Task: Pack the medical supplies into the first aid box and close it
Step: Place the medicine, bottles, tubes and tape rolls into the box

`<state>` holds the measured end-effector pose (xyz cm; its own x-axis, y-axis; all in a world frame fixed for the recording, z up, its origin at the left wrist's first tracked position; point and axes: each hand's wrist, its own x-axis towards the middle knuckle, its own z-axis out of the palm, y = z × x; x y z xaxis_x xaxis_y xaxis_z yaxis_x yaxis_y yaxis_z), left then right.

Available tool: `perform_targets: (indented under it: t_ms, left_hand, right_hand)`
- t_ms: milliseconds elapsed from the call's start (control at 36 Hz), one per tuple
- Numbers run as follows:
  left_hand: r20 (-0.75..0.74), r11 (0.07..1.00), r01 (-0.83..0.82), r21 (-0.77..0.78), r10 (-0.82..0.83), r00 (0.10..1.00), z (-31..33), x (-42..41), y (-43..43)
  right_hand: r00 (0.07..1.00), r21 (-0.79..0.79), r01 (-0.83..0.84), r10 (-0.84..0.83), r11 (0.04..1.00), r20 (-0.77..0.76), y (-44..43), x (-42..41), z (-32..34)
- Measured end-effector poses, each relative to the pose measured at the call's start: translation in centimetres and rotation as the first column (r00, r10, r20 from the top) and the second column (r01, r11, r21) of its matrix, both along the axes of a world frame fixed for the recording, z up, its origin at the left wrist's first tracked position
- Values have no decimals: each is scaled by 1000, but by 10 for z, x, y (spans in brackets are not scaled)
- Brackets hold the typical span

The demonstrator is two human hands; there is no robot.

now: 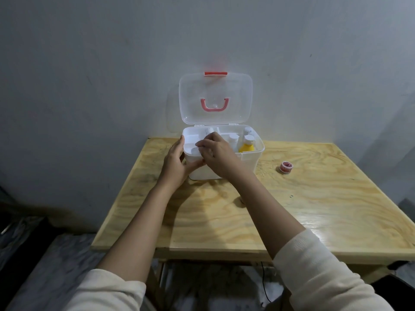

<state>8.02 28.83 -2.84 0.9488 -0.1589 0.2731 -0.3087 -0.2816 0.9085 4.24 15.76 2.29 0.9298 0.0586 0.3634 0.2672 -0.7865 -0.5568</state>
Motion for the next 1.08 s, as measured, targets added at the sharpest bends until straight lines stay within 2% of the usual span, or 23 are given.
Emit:
perform_targets:
  t_ms: [139, 222, 333, 444, 500, 611, 722, 917, 1083]
  left_hand:
    - [-10, 1000, 25, 2, -25, 1000, 0, -1, 0]
    - [-3, 999, 47, 22, -47, 999, 2, -2, -2]
    - [-20, 995, 77, 64, -75, 997, 4, -4, -1]
    - [-77, 994, 78, 82, -72, 994, 4, -8, 2]
    - [-84, 994, 71, 83, -65, 994, 3, -8, 4]
    - [-90, 992, 88, 90, -80, 993, -2, 0, 7]
    - [-75, 992, 73, 100, -66, 995, -1, 0, 4]
    - [-44, 996, 49, 78, -45, 998, -4, -1, -2]
    - [22, 999, 29, 15, -30, 999, -1, -9, -12]
  right_hand:
    - [999, 33, 17, -18, 999, 31, 1, -4, -3]
    - [993, 74, 38, -46, 997, 113, -3, -13, -6]
    - [932, 197, 138, -194, 971, 306, -15, -37, -16]
    - [883, 256, 304, -372, 918, 285, -30, -64, -42]
    - [889, 193, 363, -401, 912, 223, -36, -75, -58]
    - [908, -53, 418, -416, 907, 42, -45, -88, -83]
    - [881, -210, 460, -473, 863, -13, -59, -90, -90]
    - [816, -279, 530, -571, 801, -87, -104, -80, -88]
    - [785, -301, 568, -614, 766, -81, -136, -59, -87]
